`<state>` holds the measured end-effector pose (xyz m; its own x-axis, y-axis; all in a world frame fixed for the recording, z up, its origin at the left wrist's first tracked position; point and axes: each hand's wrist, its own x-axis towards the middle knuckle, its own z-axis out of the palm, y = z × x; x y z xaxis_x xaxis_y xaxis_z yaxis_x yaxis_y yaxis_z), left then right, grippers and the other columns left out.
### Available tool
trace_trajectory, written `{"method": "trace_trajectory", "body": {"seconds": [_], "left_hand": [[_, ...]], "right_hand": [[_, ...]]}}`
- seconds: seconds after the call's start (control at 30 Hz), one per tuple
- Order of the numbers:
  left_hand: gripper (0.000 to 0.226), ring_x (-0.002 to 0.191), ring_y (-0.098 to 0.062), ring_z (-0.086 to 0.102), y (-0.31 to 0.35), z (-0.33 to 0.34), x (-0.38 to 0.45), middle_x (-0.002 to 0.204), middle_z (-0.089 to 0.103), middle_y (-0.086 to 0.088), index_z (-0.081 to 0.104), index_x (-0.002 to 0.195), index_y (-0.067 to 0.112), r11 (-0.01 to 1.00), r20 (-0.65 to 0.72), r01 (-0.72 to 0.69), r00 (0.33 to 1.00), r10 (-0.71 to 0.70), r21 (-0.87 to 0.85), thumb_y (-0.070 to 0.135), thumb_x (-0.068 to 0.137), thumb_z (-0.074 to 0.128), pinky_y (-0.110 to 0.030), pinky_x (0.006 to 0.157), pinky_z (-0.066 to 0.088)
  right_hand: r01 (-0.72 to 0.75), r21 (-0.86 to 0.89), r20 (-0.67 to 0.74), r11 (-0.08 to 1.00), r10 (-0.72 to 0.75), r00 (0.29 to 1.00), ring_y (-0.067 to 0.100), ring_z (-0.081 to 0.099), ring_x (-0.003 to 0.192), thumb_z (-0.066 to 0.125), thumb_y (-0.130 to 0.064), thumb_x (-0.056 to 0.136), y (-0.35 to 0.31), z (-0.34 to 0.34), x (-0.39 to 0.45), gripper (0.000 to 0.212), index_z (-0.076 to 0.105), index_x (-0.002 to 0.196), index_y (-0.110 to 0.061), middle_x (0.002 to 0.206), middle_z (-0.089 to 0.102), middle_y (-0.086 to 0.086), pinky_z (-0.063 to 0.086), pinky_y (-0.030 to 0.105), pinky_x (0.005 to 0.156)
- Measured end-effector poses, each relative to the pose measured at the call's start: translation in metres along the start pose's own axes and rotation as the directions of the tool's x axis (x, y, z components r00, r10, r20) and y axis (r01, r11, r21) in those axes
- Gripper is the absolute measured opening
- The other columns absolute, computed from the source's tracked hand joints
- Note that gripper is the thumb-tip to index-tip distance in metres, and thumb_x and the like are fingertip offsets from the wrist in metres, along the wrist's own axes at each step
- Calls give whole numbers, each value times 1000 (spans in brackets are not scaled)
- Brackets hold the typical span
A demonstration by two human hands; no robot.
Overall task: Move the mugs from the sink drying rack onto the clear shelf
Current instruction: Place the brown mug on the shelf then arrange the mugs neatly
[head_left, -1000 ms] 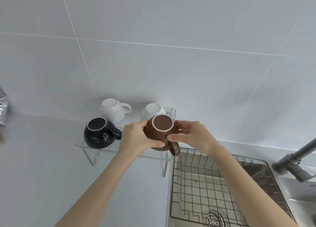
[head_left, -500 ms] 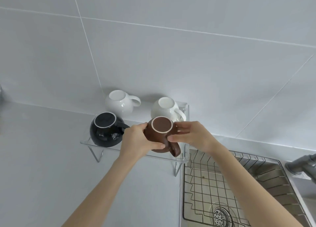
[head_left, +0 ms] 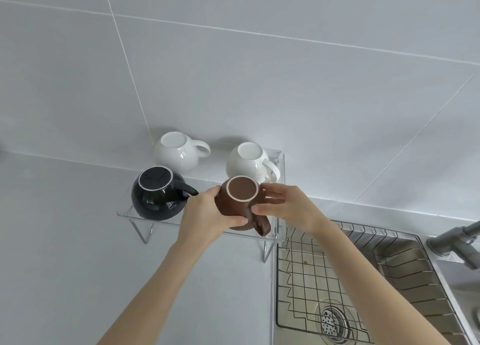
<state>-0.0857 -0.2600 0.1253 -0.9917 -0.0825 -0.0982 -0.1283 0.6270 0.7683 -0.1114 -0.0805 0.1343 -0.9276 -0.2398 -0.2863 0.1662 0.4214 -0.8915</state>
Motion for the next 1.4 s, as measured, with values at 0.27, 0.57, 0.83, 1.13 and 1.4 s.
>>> {"method": "trace_trajectory", "body": {"seconds": [0.27,0.57,0.83,1.13,1.4], "left_hand": [[47,126,-16,49,22,-48,33,136,53,-3,50,130,16,1000,338,24,941,-22,-2,18,84,61,-33,101,39],[32,118,-8,54,9,-31,45,123,63,3,60,122,19,968,358,52,933,41,-245,18,90,52,-12,92,41],[27,90,4,59,-1,-23,29,92,69,16,66,111,15,966,118,-40,990,72,-256,16,85,60,-12,83,42],[26,78,-18,41,-1,-8,12,75,45,-5,66,96,-2,992,-88,-82,993,73,-99,21,87,57,-28,75,34],[14,78,-13,58,8,-25,25,71,63,10,72,89,14,979,6,-25,1000,27,-200,21,83,62,-14,65,42]], "right_hand": [[84,-12,-465,996,-80,881,11,63,95,70,-24,76,3,34,-55,34,62,109,-19,96,66,-4,50,26,88],[173,-289,-569,942,-314,760,19,67,78,72,-11,74,30,61,-53,26,69,100,-15,87,72,1,54,29,74],[259,-273,-500,927,-366,785,-19,57,81,64,2,77,31,33,-39,24,71,96,-12,84,61,-25,41,-2,77],[258,-219,-454,941,-332,827,-6,62,81,63,3,78,33,18,-29,23,70,97,-7,90,64,-8,41,-4,72],[200,-71,-434,977,-211,876,12,67,85,65,-10,79,22,11,-27,19,69,98,-13,91,68,-4,43,-3,70]]}}
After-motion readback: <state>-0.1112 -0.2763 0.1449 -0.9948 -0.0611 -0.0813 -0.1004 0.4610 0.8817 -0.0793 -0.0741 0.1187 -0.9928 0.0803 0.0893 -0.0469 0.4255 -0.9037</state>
